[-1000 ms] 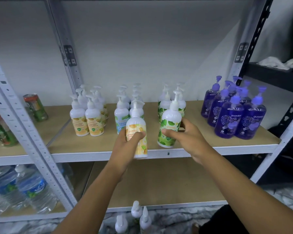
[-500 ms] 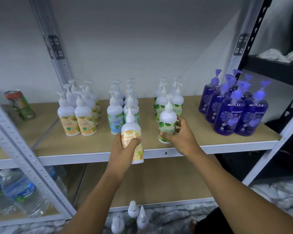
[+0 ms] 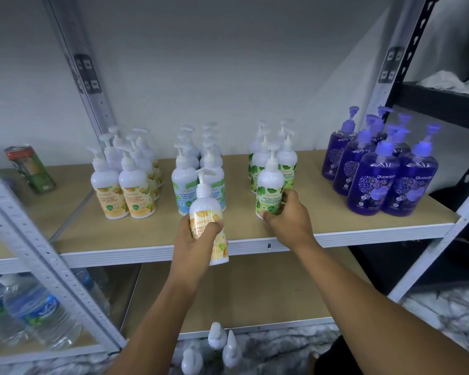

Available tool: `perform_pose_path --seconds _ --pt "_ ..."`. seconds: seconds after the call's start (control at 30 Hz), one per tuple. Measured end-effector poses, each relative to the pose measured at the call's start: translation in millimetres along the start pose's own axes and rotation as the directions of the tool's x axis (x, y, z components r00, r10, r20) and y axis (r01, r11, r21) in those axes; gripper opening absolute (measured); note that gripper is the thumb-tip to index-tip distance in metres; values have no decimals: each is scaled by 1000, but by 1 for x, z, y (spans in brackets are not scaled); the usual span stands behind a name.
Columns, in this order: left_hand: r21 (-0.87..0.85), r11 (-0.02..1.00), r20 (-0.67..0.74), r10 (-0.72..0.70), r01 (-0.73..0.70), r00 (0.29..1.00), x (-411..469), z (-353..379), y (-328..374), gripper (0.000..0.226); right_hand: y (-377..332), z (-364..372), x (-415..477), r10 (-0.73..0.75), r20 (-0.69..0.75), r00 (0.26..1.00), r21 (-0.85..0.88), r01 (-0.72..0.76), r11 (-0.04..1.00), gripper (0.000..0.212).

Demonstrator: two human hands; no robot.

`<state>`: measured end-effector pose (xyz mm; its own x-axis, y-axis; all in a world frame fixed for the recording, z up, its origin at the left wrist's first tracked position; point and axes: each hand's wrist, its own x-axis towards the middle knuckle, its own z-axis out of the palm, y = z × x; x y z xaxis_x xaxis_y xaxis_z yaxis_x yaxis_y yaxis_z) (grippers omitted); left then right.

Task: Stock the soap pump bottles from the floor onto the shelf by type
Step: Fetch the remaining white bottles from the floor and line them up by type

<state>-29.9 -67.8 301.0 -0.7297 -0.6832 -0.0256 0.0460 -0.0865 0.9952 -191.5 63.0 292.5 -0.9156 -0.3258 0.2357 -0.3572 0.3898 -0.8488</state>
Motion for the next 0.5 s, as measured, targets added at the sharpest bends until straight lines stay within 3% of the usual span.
perform_pose_path --seconds 0.5 --pt "39 999 25 9 -10 1000 2 -3 0 31 2 11 20 6 -31 1000 -41 -7 999 40"
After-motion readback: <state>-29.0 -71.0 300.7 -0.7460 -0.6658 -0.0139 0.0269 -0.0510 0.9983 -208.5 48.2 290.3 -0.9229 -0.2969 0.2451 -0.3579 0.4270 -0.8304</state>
